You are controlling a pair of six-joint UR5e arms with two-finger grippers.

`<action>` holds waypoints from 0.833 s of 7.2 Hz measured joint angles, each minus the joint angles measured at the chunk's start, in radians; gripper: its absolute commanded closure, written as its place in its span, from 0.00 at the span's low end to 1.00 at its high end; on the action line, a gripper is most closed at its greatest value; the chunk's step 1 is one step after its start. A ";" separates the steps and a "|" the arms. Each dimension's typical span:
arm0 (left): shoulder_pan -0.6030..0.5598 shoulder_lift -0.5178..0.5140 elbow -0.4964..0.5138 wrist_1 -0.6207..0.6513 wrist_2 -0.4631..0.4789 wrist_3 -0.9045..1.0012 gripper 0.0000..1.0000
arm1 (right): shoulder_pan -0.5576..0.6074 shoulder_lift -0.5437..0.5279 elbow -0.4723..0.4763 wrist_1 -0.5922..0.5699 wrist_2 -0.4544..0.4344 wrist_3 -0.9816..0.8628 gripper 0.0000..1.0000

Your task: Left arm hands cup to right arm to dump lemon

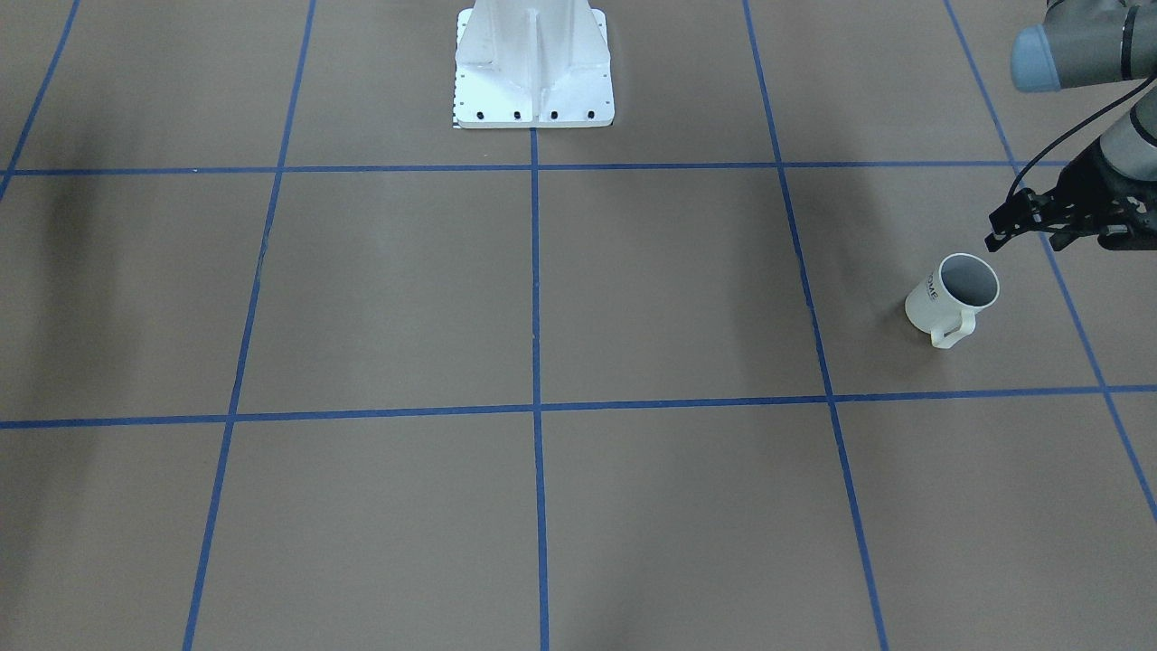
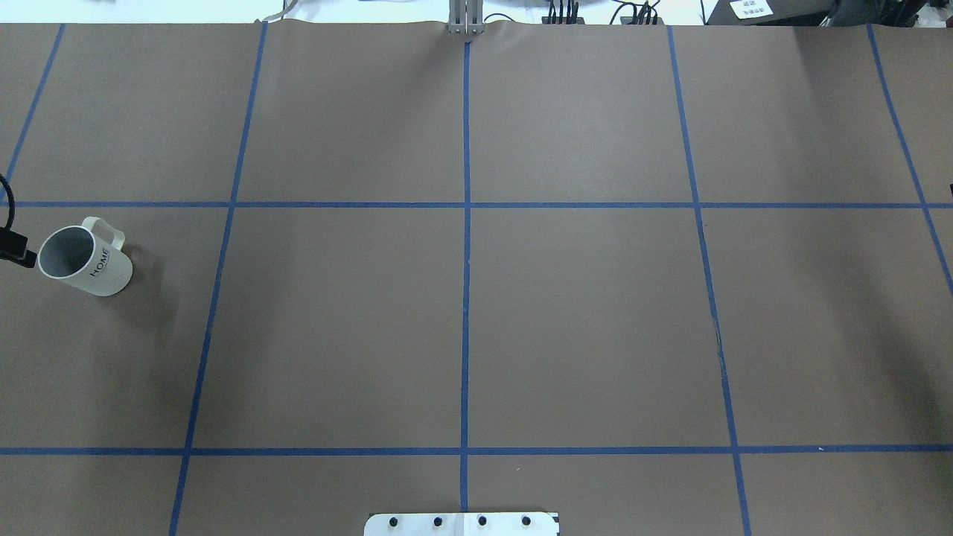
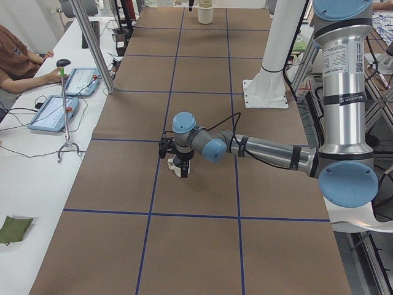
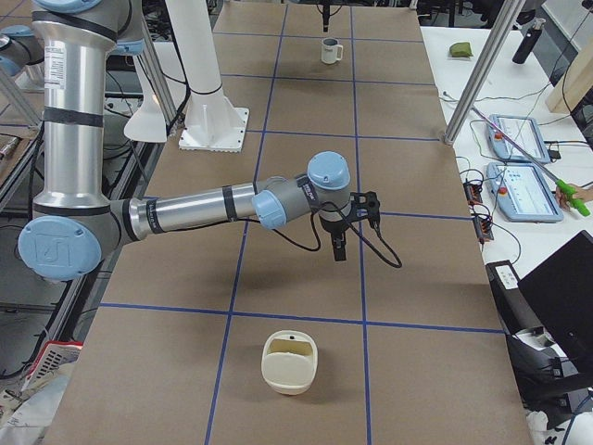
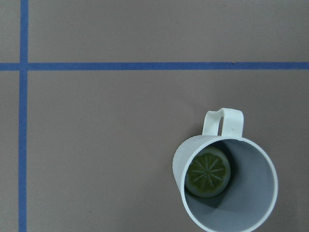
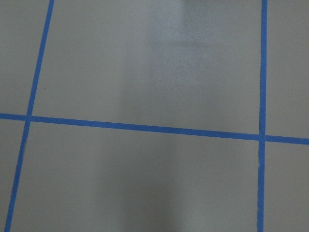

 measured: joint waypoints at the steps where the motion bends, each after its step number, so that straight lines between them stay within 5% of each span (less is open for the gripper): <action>1: 0.018 -0.017 0.016 0.000 0.000 -0.021 0.00 | 0.000 0.001 0.000 0.000 0.000 0.000 0.00; 5: 0.050 -0.076 0.095 -0.001 0.006 -0.032 0.01 | -0.008 0.003 -0.004 0.000 0.000 -0.001 0.00; 6: 0.052 -0.086 0.116 -0.003 0.006 -0.030 0.23 | -0.012 0.003 -0.007 0.000 0.000 -0.001 0.00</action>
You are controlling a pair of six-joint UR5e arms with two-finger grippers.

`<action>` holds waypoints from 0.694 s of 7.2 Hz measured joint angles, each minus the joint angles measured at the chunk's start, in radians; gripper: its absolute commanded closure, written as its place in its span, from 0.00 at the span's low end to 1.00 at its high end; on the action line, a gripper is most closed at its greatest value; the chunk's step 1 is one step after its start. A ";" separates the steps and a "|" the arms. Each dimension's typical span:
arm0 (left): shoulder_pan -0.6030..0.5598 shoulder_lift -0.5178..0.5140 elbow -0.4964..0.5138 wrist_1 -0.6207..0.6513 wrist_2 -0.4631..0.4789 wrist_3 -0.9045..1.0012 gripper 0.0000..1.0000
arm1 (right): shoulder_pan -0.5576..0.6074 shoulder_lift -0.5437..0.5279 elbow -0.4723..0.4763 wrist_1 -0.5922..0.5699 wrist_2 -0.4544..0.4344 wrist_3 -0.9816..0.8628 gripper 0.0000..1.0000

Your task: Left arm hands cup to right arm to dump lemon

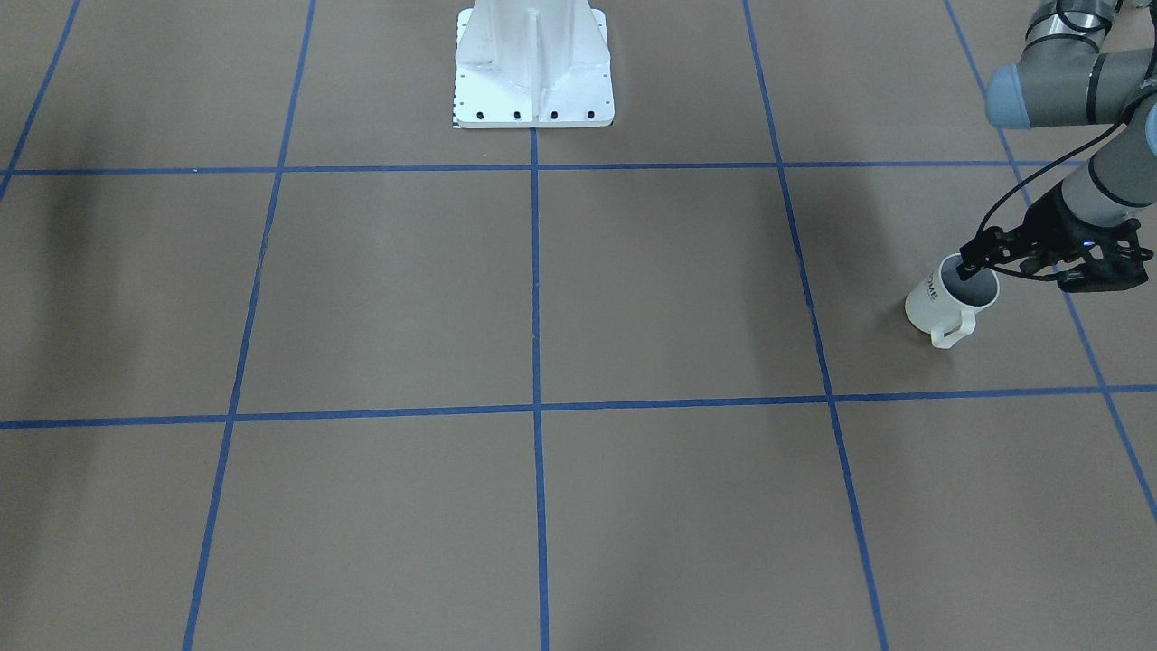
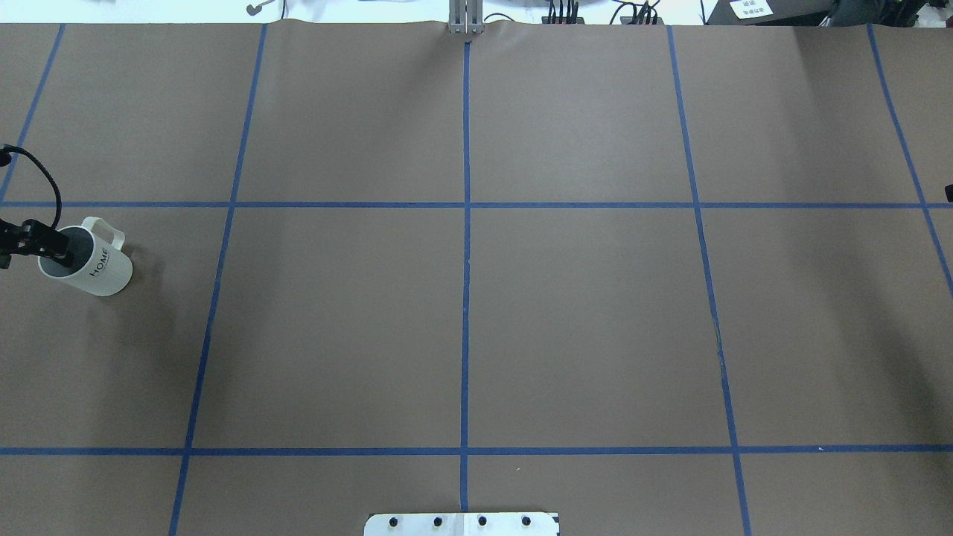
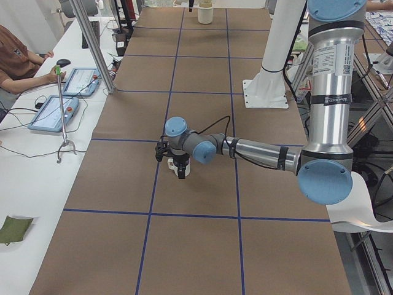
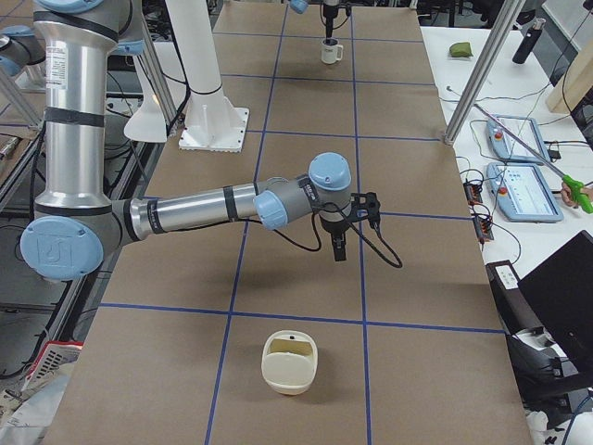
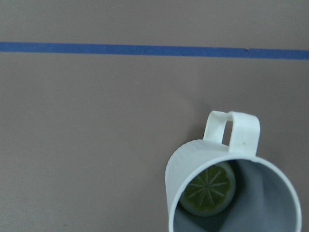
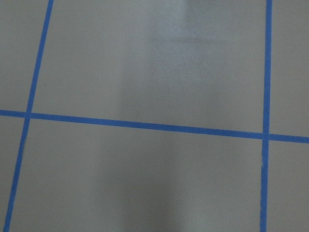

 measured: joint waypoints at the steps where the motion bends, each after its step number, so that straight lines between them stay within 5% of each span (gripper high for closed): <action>1: 0.005 -0.004 0.011 -0.001 0.001 0.001 0.70 | -0.003 0.001 -0.002 0.000 0.000 0.000 0.00; 2: 0.012 -0.005 0.015 -0.002 0.001 0.000 1.00 | -0.008 0.004 -0.004 0.000 0.000 0.000 0.00; 5: 0.019 -0.018 0.003 0.006 -0.016 -0.009 1.00 | -0.012 0.008 -0.012 0.000 -0.003 -0.001 0.00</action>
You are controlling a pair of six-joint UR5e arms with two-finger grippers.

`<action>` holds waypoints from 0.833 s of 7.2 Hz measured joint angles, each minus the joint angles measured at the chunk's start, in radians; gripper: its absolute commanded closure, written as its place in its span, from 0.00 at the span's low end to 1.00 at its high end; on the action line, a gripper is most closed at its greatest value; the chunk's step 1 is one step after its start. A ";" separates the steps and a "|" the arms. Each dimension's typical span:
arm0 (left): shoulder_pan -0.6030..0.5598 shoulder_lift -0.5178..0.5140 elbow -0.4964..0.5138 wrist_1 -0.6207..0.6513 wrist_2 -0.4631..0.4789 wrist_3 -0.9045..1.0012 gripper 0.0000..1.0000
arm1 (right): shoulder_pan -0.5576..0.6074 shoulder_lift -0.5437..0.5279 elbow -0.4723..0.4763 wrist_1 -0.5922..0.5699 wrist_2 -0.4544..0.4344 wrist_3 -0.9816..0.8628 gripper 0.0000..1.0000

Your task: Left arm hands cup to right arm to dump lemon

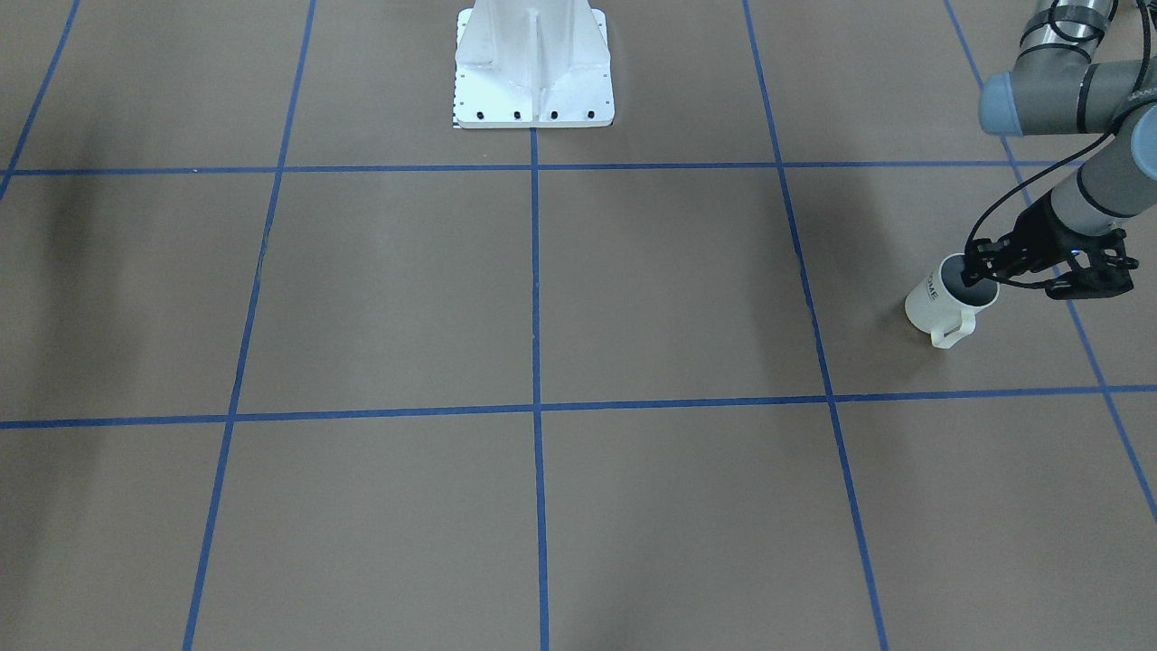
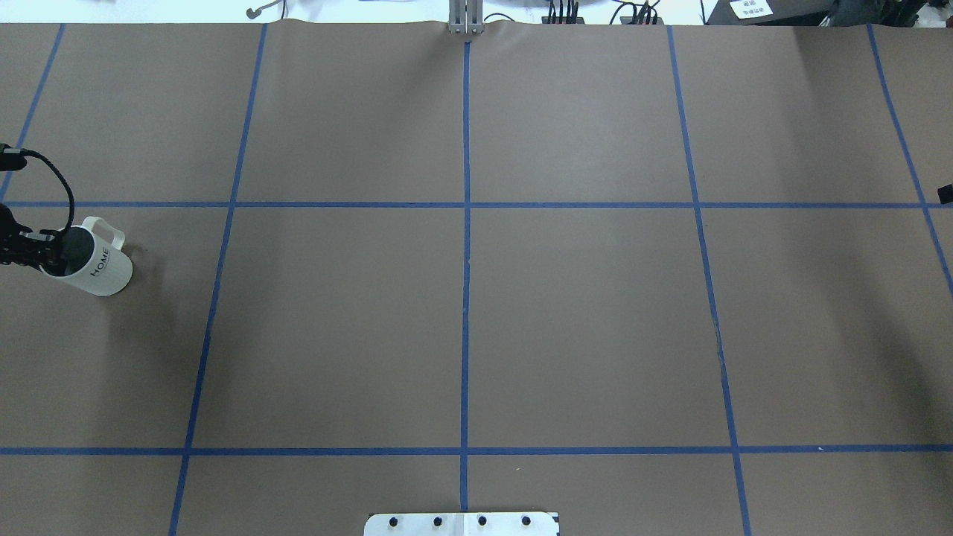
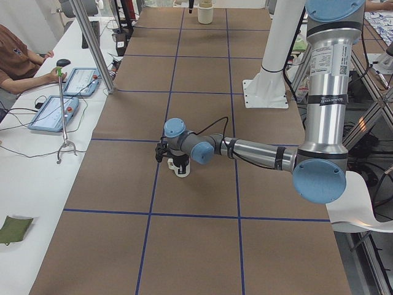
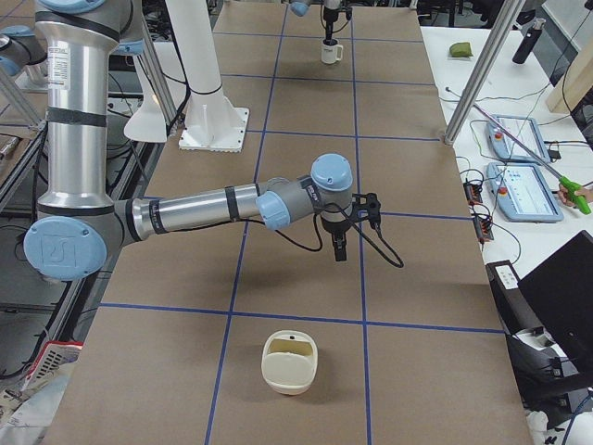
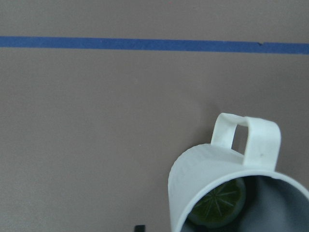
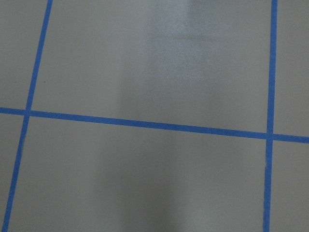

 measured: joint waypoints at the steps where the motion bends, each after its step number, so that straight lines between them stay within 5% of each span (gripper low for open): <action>1: -0.005 -0.017 -0.024 0.028 -0.043 -0.008 1.00 | 0.000 0.001 -0.006 0.000 0.000 0.001 0.00; 6: -0.007 -0.427 -0.154 0.405 -0.129 -0.422 1.00 | -0.121 0.093 0.004 0.015 0.035 0.091 0.00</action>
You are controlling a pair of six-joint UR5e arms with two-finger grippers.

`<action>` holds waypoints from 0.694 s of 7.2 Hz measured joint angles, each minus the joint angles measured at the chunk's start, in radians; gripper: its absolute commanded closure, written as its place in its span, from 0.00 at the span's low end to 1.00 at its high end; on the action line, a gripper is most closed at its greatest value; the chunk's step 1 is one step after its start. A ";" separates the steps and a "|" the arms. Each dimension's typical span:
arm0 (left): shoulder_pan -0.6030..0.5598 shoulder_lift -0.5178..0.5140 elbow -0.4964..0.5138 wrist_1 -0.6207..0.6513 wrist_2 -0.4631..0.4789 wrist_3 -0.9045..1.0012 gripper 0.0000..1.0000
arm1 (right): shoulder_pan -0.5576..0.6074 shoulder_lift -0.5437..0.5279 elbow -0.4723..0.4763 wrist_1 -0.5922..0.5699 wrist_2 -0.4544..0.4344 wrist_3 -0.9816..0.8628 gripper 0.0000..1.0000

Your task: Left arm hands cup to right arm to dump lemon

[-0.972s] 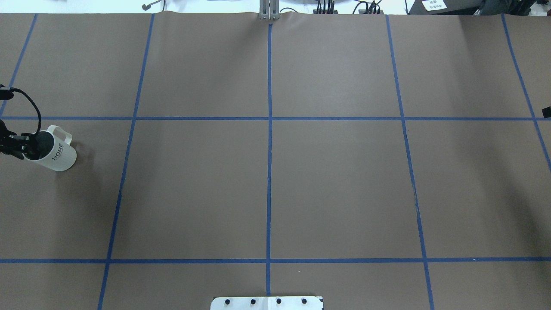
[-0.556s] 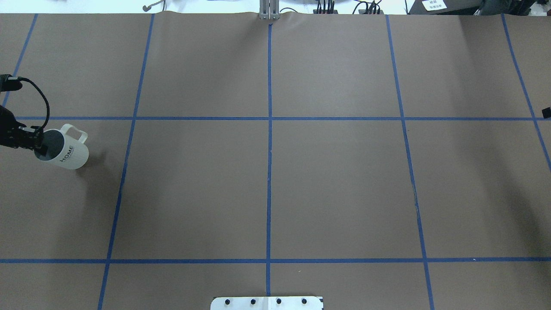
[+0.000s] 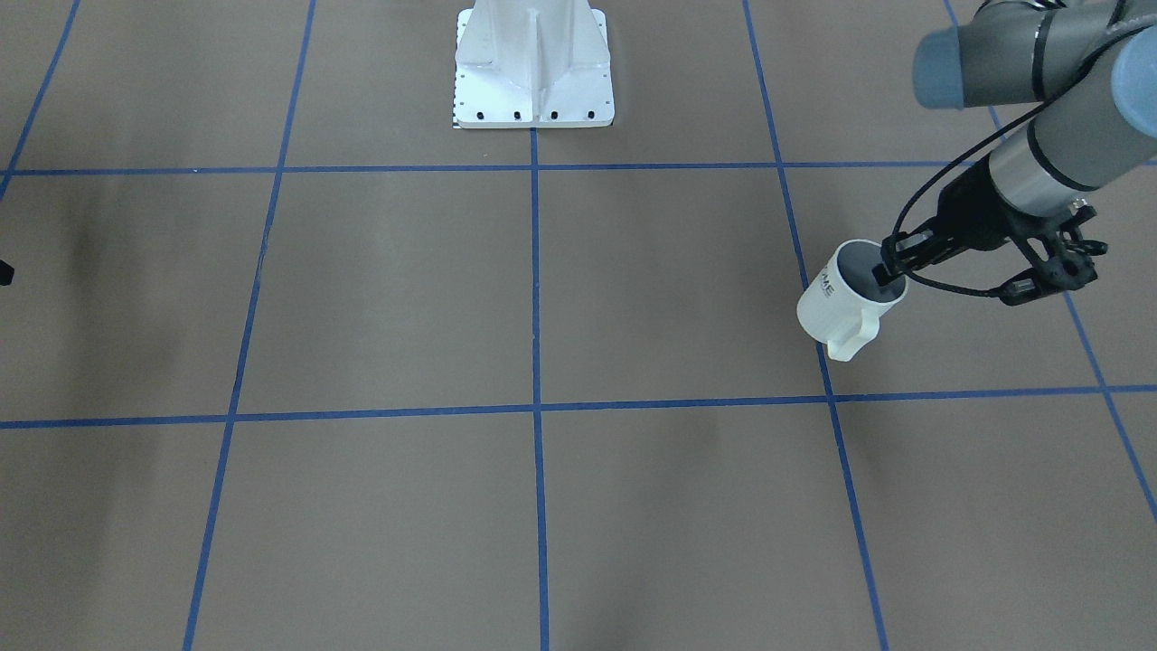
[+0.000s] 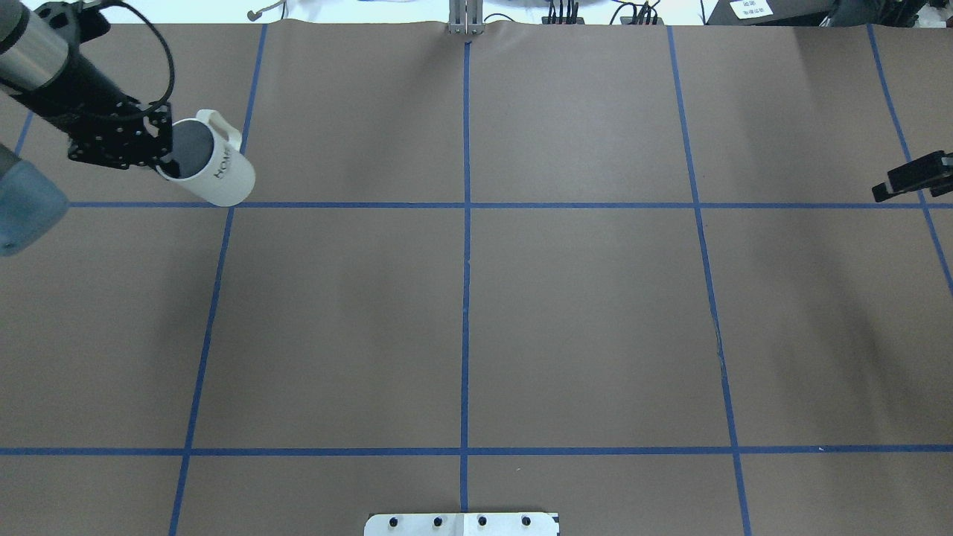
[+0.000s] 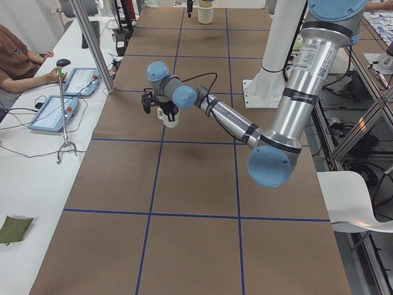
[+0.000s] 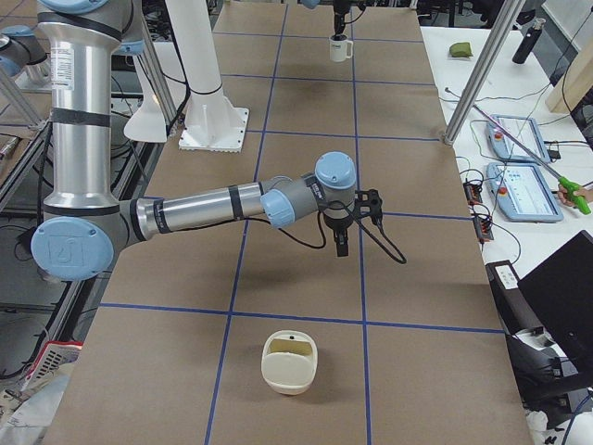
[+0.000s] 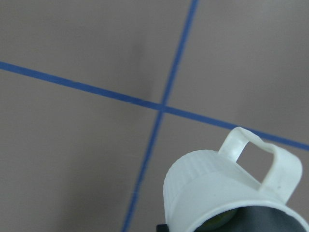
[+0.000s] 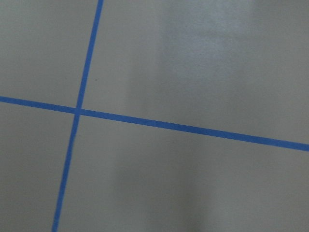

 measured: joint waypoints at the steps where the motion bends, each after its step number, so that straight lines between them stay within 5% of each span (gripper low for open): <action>1: 0.039 -0.093 0.004 0.037 0.007 -0.101 1.00 | -0.063 0.032 0.003 0.057 -0.031 0.083 0.00; 3: 0.133 -0.288 0.101 0.099 0.078 -0.218 1.00 | -0.239 0.061 0.000 0.300 -0.199 0.354 0.00; 5: 0.177 -0.485 0.308 0.113 0.111 -0.293 1.00 | -0.407 0.113 0.005 0.478 -0.377 0.596 0.00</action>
